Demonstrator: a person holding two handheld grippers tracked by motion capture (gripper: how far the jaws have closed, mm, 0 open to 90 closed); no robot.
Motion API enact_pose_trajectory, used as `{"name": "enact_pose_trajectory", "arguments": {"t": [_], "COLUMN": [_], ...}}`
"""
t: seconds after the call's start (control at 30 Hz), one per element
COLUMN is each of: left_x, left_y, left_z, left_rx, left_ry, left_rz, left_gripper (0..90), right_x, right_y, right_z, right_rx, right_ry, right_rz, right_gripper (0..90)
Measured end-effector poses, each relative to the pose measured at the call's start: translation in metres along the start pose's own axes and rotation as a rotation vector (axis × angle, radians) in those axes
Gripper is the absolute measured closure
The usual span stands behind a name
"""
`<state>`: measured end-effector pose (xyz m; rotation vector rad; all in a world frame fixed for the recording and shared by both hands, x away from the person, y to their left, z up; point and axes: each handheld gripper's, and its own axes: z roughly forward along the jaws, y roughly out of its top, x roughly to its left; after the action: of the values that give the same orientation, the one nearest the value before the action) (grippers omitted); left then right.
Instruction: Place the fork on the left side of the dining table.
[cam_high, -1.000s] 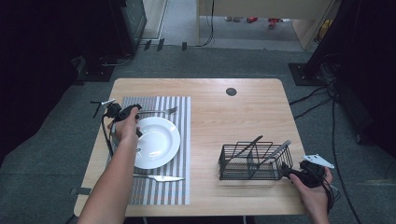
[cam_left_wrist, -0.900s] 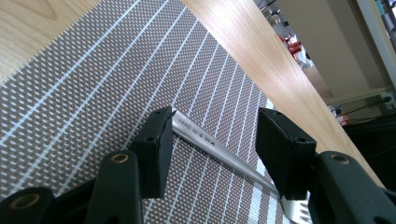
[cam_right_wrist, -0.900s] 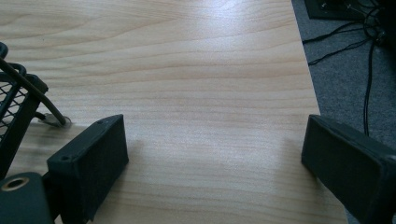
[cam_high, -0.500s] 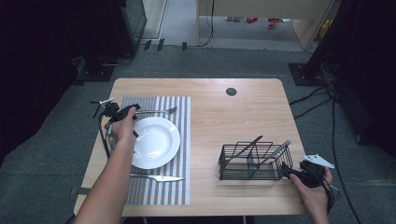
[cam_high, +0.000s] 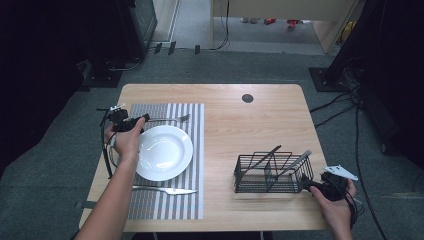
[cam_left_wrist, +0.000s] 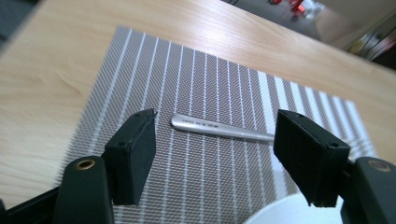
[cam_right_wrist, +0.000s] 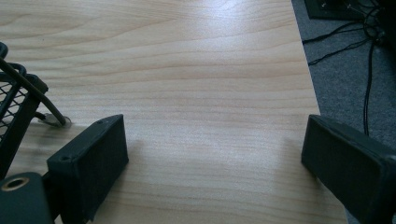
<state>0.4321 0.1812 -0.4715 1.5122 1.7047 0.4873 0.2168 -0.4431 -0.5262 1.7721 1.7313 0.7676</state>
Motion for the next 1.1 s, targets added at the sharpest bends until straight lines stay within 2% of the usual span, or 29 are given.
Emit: {"name": "enact_pose_trajectory", "arguments": {"t": [0.03, 0.27, 0.4, 0.73, 0.83, 0.9, 1.1], "left_x": [-0.002, -0.007, -0.007, -0.016, -0.016, -0.015, -0.011], "left_y": [0.0, -0.01, -0.014, -0.032, -0.037, -0.044, -0.055], "left_z": [-0.003, -0.024, -0.036, -0.071, -0.078, -0.089, -0.106], "left_rx": [-0.001, -0.012, -0.024, -0.048, -0.051, -0.063, -0.071], "left_ry": [0.0, -0.03, -0.048, -0.132, -0.146, -0.158, -0.178], "left_rz": [0.026, 0.094, 0.095, 0.174, 0.169, 0.18, 0.192], "left_gripper": [28.5, 26.4, 25.4, 24.8, 23.9, 23.6, 23.8], "right_x": [0.0, 0.0, 0.0, 0.0, 0.0, 0.0, 0.0], "right_y": [0.0, 0.0, 0.0, 0.0, 0.0, 0.0, 0.0], "right_z": [0.0, 0.0, 0.0, 0.0, 0.0, 0.0, 0.0], "right_rx": [0.0, 0.0, 0.0, 0.0, 0.0, 0.0, 0.0], "right_ry": [0.0, 0.0, 0.0, 0.0, 0.0, 0.0, -0.001], "right_rz": [0.0, 0.0, 0.0, 0.0, 0.0, 0.0, 0.0], "right_gripper": [6.6, 6.6, 6.6, 6.6, 6.5, 6.5, 6.5]}}
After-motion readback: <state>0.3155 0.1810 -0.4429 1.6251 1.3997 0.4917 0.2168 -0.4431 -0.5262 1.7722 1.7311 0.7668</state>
